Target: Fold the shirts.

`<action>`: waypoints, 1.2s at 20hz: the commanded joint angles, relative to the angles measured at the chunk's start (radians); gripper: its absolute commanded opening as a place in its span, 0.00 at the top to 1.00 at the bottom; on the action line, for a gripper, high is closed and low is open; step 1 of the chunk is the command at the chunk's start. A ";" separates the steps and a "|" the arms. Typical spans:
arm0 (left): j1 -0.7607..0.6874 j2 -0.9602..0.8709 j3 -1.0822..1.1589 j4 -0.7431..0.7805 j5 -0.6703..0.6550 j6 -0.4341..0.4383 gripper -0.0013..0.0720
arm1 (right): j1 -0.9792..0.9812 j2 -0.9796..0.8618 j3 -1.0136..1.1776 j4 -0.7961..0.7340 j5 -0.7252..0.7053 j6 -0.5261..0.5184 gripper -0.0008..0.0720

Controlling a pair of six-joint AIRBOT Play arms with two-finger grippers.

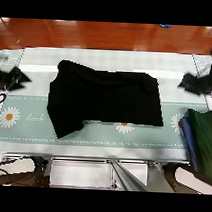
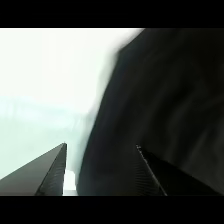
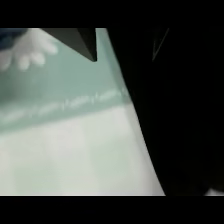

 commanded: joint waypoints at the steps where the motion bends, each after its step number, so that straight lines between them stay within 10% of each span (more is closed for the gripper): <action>1: 0.161 0.061 -0.312 -0.226 -0.021 0.128 0.29 | -0.112 0.253 -0.443 0.217 -0.108 -0.116 0.43; 23: -0.039 -0.079 -0.390 -0.193 0.102 0.209 0.30 | -0.127 0.373 -0.629 0.260 -0.085 -0.160 0.43; 24: -0.058 -0.079 -0.390 -0.193 0.109 0.208 0.41 | -0.127 0.364 -0.629 0.259 -0.085 -0.160 0.43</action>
